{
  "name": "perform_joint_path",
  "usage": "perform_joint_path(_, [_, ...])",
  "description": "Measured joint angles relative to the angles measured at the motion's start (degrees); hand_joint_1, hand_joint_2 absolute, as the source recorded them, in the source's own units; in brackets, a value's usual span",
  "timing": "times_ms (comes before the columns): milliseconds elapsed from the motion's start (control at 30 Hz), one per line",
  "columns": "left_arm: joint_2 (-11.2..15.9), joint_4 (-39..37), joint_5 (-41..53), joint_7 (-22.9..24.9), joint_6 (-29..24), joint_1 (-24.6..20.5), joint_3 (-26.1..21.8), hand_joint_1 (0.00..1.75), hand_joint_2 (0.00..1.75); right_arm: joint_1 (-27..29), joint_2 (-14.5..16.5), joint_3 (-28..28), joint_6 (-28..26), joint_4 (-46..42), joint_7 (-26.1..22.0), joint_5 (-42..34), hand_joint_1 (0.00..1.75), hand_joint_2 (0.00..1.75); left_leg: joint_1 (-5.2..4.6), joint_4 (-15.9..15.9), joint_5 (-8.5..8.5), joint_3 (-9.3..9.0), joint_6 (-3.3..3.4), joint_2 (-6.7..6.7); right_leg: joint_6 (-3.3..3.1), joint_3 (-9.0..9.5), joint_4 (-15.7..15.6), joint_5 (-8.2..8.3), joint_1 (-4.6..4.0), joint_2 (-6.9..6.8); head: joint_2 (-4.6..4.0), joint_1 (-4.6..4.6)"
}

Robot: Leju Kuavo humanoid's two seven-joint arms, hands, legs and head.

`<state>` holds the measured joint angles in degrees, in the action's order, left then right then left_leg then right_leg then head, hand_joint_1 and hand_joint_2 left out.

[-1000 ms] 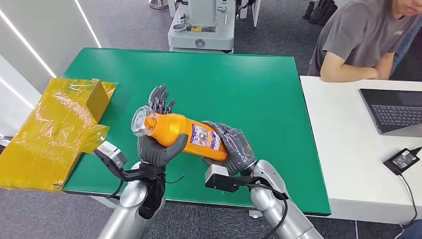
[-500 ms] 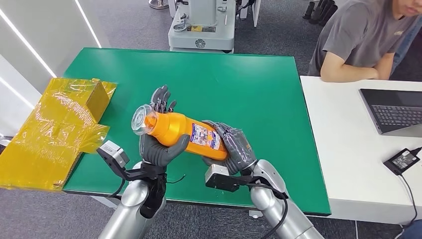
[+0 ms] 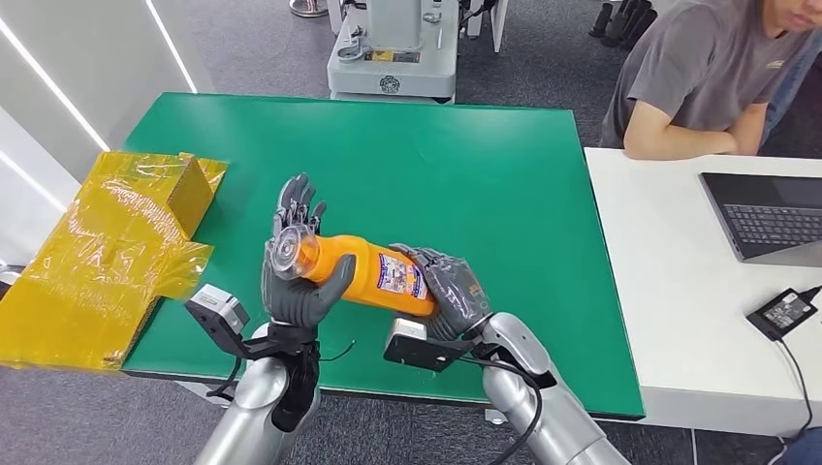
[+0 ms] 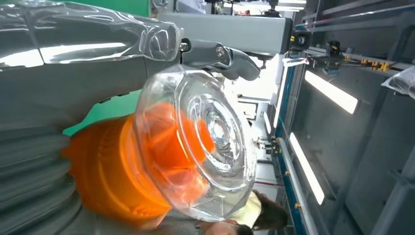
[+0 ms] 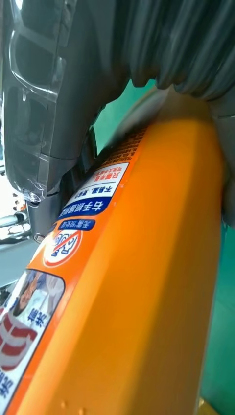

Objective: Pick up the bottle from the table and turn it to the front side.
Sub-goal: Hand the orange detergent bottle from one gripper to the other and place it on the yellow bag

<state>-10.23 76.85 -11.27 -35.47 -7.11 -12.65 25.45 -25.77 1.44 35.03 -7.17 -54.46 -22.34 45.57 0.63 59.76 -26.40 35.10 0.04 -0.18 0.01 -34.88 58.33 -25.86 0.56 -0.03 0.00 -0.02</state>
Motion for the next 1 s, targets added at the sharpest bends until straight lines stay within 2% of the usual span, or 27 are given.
perform_joint_path(133, [0.0,0.7,0.1,0.0,-0.2,1.0,-0.4,1.75,1.75,-0.7,0.3,0.4,0.6,1.4,0.0,0.0,1.75,1.75,0.00,0.0,0.00,0.00,0.00,0.00,0.00,0.00,0.0,0.00,0.00,-0.01,0.00,0.01])
perform_joint_path(367, [-0.1,1.7,0.2,0.0,-0.3,2.1,-0.6,1.75,1.75,-1.3,0.6,0.7,1.4,2.6,0.1,0.2,1.75,1.75,0.00,0.0,0.00,0.00,0.00,0.00,0.00,0.00,0.0,0.00,0.00,-0.01,0.00,0.00])
perform_joint_path(667, [-0.4,2.7,0.4,0.0,-0.3,2.7,-0.7,1.75,1.75,-1.1,0.8,0.8,-0.1,2.4,0.5,0.6,1.72,1.75,0.00,0.0,0.00,0.00,0.00,0.00,0.00,0.00,0.0,0.00,0.00,-0.01,0.00,0.00])
perform_joint_path(800, [-0.5,2.9,0.5,0.0,-0.3,2.9,-0.7,1.75,1.75,-0.8,0.8,0.9,-1.0,2.2,0.8,0.7,0.00,1.75,0.00,0.0,0.00,0.00,0.00,0.00,0.00,0.00,0.0,0.00,0.00,-0.01,0.00,0.00])
perform_joint_path(900, [-0.6,3.1,0.6,0.0,-0.2,3.1,-0.7,1.75,1.75,-0.3,1.1,0.9,-3.0,1.8,1.7,0.6,0.00,1.75,0.00,0.0,0.00,0.00,0.00,0.00,0.00,0.00,0.0,0.00,0.00,-0.01,0.00,0.00])
perform_joint_path(1000, [-0.7,3.4,0.8,0.0,-0.2,3.2,-0.7,1.75,1.75,0.2,1.2,0.8,-4.7,1.5,2.3,0.2,0.00,0.44,0.00,0.0,0.00,0.00,0.00,0.00,0.00,0.00,0.0,0.00,0.00,-0.01,0.00,0.01])
